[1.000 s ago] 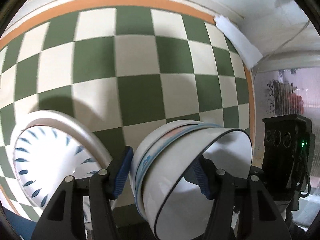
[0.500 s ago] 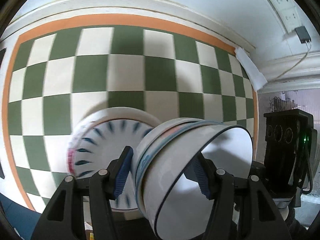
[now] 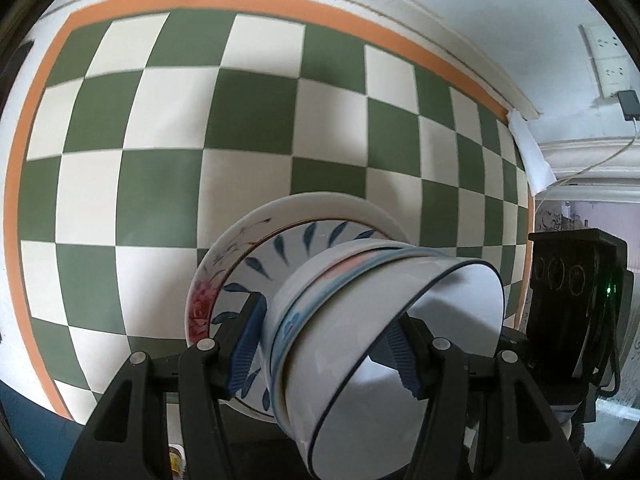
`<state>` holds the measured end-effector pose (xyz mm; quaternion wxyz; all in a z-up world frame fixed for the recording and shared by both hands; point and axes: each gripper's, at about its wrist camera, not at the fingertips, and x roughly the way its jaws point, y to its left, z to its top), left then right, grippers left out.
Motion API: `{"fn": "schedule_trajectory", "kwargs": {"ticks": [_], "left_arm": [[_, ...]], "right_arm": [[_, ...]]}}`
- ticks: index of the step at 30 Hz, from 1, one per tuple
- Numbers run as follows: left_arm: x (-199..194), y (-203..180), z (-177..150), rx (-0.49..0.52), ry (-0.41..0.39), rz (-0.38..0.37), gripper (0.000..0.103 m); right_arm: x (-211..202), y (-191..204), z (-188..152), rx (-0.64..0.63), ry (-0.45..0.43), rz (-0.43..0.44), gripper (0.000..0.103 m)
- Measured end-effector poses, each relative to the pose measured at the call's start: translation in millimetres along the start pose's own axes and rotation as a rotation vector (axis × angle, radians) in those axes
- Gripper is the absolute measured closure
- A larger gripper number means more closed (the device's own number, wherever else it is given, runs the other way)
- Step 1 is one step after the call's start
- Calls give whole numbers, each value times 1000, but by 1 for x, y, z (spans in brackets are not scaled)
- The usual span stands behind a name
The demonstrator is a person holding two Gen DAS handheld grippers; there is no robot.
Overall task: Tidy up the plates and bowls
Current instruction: 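Lower the bowl stack onto the plate stack with both tools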
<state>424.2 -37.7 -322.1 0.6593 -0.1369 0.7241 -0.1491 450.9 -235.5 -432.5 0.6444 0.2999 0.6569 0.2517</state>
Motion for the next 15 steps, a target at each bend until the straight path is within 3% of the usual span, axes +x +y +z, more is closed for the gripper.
{"fn": "schedule_trajectory", "kwargs": {"ticks": [15], "left_arm": [[21, 10, 1, 5, 32, 3, 47]], "right_arm": [[22, -11, -4, 36, 12, -20, 47]]}}
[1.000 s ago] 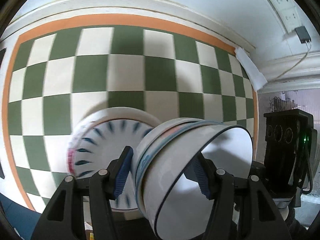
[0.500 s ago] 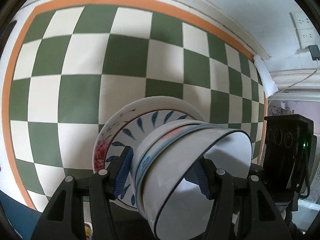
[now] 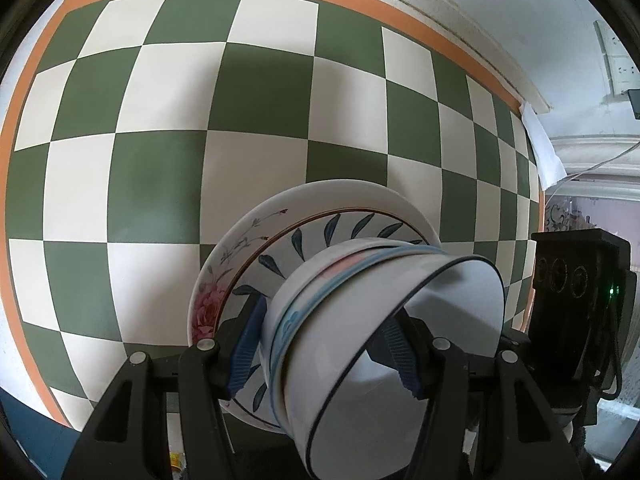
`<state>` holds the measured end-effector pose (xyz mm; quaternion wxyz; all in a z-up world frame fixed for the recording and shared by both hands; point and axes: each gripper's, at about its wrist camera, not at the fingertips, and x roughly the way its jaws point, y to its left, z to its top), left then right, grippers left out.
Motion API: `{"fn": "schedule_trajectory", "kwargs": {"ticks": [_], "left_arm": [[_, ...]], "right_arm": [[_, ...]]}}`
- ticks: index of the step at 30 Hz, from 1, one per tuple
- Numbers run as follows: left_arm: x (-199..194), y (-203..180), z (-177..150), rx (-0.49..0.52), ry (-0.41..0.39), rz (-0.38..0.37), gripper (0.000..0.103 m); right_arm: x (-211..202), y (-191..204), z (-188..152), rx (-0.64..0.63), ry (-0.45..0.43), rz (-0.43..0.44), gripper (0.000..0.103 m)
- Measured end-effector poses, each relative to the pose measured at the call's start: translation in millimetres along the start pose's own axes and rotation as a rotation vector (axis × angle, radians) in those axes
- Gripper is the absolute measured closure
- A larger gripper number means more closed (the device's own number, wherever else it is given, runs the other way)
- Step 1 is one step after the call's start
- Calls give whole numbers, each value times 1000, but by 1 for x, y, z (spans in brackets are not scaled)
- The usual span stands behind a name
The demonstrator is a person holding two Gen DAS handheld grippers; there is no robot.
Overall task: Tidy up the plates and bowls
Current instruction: 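Lower the bowl stack onto the plate stack with both tools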
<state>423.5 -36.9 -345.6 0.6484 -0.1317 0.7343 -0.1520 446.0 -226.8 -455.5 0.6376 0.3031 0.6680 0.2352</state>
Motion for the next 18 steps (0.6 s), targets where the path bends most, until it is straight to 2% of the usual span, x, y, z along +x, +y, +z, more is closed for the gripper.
{"fn": "schedule_trajectory", "kwargs": {"ticks": [8, 18], "left_arm": [[2, 0, 0, 4, -2, 13, 47], [-1, -4, -3, 34, -18, 50, 47]], "right_arm": [[1, -1, 0, 2, -1, -2, 47], [2, 8, -2, 8, -2, -47, 45]]}}
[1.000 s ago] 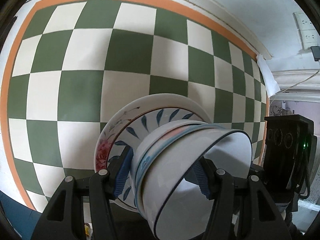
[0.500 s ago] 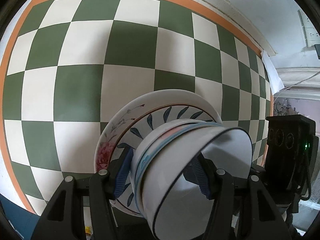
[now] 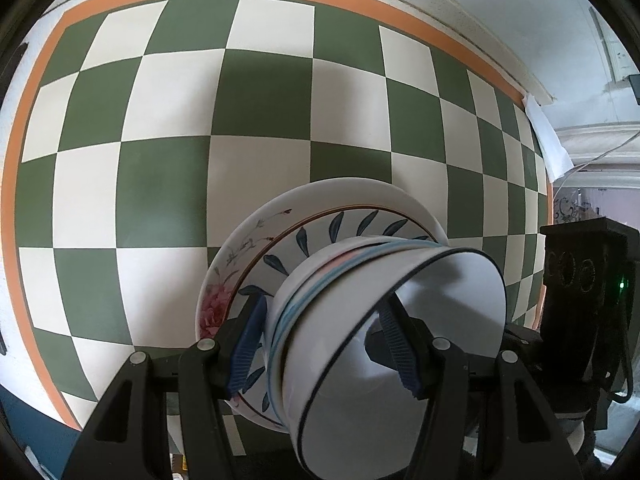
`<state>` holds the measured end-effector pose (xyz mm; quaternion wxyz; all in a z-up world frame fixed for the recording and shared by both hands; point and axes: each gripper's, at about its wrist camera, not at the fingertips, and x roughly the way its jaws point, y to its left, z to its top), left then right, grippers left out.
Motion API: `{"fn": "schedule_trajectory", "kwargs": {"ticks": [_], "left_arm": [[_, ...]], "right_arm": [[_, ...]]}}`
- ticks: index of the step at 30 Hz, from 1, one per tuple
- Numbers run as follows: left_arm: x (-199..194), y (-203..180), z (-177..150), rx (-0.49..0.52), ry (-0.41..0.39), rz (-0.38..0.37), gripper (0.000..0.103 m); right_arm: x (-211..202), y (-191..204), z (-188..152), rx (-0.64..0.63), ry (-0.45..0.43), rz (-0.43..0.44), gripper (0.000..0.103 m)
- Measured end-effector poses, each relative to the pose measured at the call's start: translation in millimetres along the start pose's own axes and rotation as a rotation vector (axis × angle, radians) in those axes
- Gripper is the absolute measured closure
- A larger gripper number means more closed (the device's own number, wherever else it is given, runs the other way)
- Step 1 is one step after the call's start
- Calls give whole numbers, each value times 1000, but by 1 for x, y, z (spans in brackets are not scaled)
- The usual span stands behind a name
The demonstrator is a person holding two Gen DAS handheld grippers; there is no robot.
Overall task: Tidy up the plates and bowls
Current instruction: 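Lower the bowl stack onto the plate stack with both tools, then open both tools and lift them away from the bowls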
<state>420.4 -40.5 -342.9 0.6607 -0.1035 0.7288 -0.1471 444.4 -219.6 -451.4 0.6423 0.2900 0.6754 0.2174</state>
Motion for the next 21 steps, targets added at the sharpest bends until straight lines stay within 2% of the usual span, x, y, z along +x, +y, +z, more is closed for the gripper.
{"fn": "schedule_trajectory", "kwargs": {"ticks": [4, 10, 16, 20, 21], "left_arm": [[-5, -2, -2, 8, -18, 19, 47], [-20, -6, -11, 33, -70, 111, 47], [-42, -11, -28, 77, -139, 178, 46], [-59, -13, -41, 98, -189, 204, 32], [-63, -13, -44, 101, -201, 209, 23]], "right_arm": [[-3, 4, -2, -8, -11, -35, 44], [-28, 20, -7, -51, -73, -89, 44], [-60, 46, -21, -115, -150, -208, 41], [-76, 62, -36, -137, -191, -284, 29], [-81, 66, -41, -141, -203, -302, 25]]}}
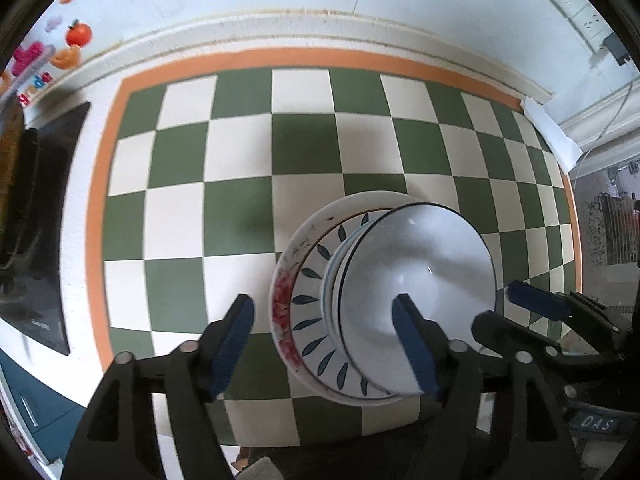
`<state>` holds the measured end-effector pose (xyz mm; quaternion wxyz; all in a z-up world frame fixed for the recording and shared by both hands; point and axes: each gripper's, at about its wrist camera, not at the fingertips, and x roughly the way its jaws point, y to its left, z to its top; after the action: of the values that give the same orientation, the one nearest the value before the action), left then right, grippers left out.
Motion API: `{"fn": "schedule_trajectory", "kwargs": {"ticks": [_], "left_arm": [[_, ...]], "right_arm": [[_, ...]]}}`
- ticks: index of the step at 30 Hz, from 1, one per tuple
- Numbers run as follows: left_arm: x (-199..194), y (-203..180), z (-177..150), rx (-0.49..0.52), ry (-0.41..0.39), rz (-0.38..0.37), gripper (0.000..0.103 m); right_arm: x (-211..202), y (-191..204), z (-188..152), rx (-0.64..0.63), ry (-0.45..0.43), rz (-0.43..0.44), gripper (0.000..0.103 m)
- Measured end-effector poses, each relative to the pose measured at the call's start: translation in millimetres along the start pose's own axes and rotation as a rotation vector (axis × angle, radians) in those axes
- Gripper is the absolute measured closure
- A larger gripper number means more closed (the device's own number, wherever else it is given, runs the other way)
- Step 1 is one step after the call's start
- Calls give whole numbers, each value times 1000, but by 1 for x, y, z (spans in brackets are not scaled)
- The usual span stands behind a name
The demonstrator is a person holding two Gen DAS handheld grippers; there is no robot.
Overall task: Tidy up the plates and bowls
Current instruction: 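Open both tools and lift them away from the bowls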
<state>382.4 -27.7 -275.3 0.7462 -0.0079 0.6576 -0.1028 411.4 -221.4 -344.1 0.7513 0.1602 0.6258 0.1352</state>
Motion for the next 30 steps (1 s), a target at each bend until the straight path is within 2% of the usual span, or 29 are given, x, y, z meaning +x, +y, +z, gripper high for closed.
{"fn": "schedule_trajectory", "kwargs": {"ticks": [2, 5, 12, 17, 20, 25, 30], "left_arm": [[-9, 1, -4, 2, -24, 10, 12], [-22, 1, -12, 0, -55, 13, 11], [-49, -7, -35, 13, -122, 23, 10], [-72, -17, -55, 11, -178, 33, 10], [-90, -25, -71, 11, -226, 31, 3], [-129, -40, -104, -4, -357, 47, 3], [-171, -48, -142, -67, -500, 58, 2]], "right_arm": [[-10, 5, -6, -7, -19, -18, 17], [-25, 11, -18, -7, -57, -51, 10], [-65, 23, -44, 0, -176, -125, 5], [-94, 31, -62, -18, -242, -144, 4], [-113, 36, -80, -39, -277, -143, 4], [-148, 42, -115, -77, -348, -155, 3], [-190, 49, -153, -112, -436, -159, 3]]}}
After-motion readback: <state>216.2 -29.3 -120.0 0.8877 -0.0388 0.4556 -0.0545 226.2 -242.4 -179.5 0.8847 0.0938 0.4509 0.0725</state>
